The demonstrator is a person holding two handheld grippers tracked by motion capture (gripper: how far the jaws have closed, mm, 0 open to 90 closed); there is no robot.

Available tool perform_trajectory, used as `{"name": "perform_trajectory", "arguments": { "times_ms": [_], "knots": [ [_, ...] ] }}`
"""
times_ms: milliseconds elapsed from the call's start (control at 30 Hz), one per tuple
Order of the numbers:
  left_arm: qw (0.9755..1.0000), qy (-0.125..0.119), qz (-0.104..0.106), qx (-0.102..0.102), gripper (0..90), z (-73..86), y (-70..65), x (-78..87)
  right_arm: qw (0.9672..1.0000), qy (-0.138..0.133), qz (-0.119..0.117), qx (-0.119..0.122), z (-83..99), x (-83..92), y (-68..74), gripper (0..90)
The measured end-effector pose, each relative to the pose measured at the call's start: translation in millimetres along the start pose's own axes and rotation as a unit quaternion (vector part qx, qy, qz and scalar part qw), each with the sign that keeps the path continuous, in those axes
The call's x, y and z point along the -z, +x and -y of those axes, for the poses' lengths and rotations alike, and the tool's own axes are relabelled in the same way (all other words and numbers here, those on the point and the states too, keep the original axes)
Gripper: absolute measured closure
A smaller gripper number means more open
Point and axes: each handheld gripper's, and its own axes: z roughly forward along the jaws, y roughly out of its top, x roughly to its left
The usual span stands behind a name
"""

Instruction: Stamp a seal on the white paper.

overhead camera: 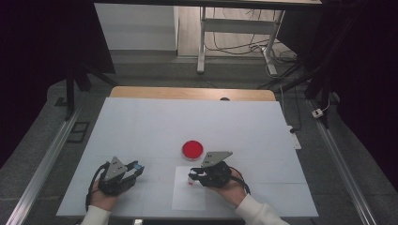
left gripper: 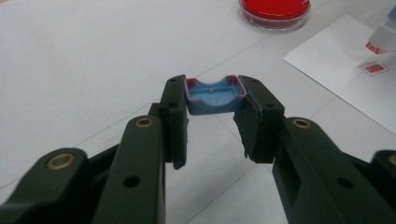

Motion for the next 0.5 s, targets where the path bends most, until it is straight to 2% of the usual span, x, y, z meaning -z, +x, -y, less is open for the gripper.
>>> {"name": "perform_trajectory", "arguments": {
  "times_ms": [367, 500],
  "knots": [
    [1.0, 0.0, 0.001, 0.001, 64.8, -0.3, -0.5, -0.5, 0.9989, -0.036, 0.004, -0.031, 1.8, 13.0, -10.7, 74.7],
    [1.0, -0.001, 0.003, 0.0, 64.8, -0.7, -1.2, 0.2, 0.997, -0.056, 0.008, -0.052, 5.0, 21.8, -16.6, 74.7]
  ]
}}
